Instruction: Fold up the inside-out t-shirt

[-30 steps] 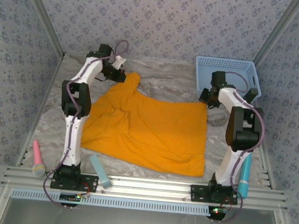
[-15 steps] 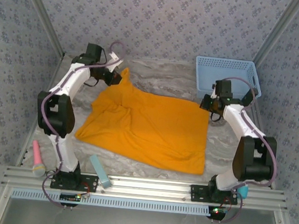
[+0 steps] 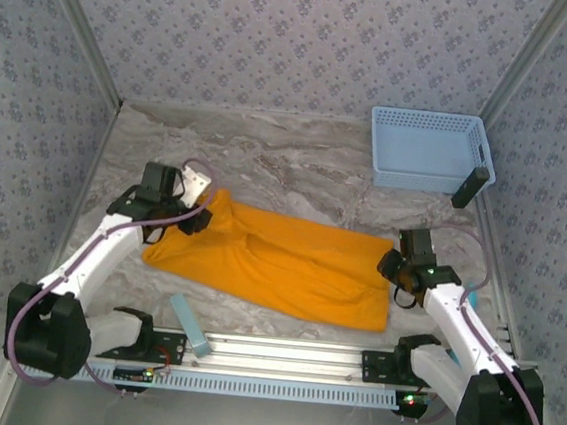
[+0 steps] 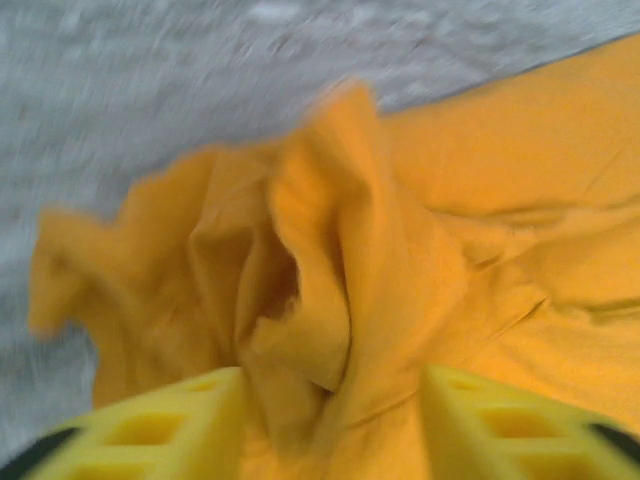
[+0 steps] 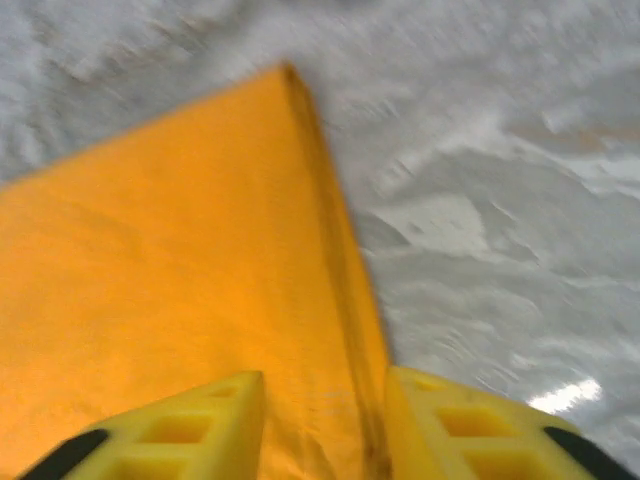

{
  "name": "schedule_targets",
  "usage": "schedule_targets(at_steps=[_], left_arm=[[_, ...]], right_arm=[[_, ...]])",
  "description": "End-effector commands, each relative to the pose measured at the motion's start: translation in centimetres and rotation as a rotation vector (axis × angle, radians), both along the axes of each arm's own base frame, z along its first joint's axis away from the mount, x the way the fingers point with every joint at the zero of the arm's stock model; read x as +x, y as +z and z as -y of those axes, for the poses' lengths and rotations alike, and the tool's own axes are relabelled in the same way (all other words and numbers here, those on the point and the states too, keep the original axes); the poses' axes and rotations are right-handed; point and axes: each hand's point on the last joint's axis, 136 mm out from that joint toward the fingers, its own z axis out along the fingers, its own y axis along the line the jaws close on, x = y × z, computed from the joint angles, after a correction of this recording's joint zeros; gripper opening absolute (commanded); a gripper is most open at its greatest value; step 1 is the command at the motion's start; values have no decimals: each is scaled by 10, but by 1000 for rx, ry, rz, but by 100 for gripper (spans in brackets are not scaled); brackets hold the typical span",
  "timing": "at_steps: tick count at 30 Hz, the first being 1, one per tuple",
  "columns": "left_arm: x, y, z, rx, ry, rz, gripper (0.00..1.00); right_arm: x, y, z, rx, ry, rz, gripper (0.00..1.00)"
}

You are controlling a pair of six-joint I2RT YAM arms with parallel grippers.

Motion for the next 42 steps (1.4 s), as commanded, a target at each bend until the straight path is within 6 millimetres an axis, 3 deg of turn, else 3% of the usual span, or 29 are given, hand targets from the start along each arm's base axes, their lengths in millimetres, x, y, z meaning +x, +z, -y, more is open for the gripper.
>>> schedule_targets(at_steps=[1,4,7,11,13,16,20,22,26,27,32,34,37,40,42], left_arm=[[1,17,-34,-35,308,67,72],[-8,36,-46,-118,432,118,78],[-11,47,-52,-249,564,113,85],[1,37,-48,-413,640,-78,82],[10,24,-49,-423,680,-200,75],[25,7,-49,-385,686,-312,71],[45,-12,-40,-406,654,-421,68],[52,-21,-37,-402,656,-473,63],[64,-39,-44,-344,680,-511,64],[67,-45,-48,-316,689,-522,64],[78,-72,-63,-242,767,-595,49],[87,-83,-65,-247,798,-602,40],[97,-96,-61,-261,792,-640,23],[104,-103,-67,-245,805,-652,8],[107,-103,-73,-242,821,-654,6]], right_arm=[[-3,12,6,30,-86,18,43],[9,29,-6,48,9,64,44],[36,54,-43,94,234,153,42],[66,88,-138,77,658,289,42],[73,98,-199,48,854,346,44],[83,106,-273,21,1060,413,47],[105,112,-347,41,1223,487,50],[118,100,-373,80,1266,478,52],[126,81,-413,163,1350,418,54],[126,75,-422,181,1372,410,58],[122,51,-450,280,1459,357,59],[112,50,-460,363,1508,340,51],[94,59,-465,438,1564,351,23],[74,72,-460,440,1625,360,0],[55,80,-452,395,1674,369,0]])
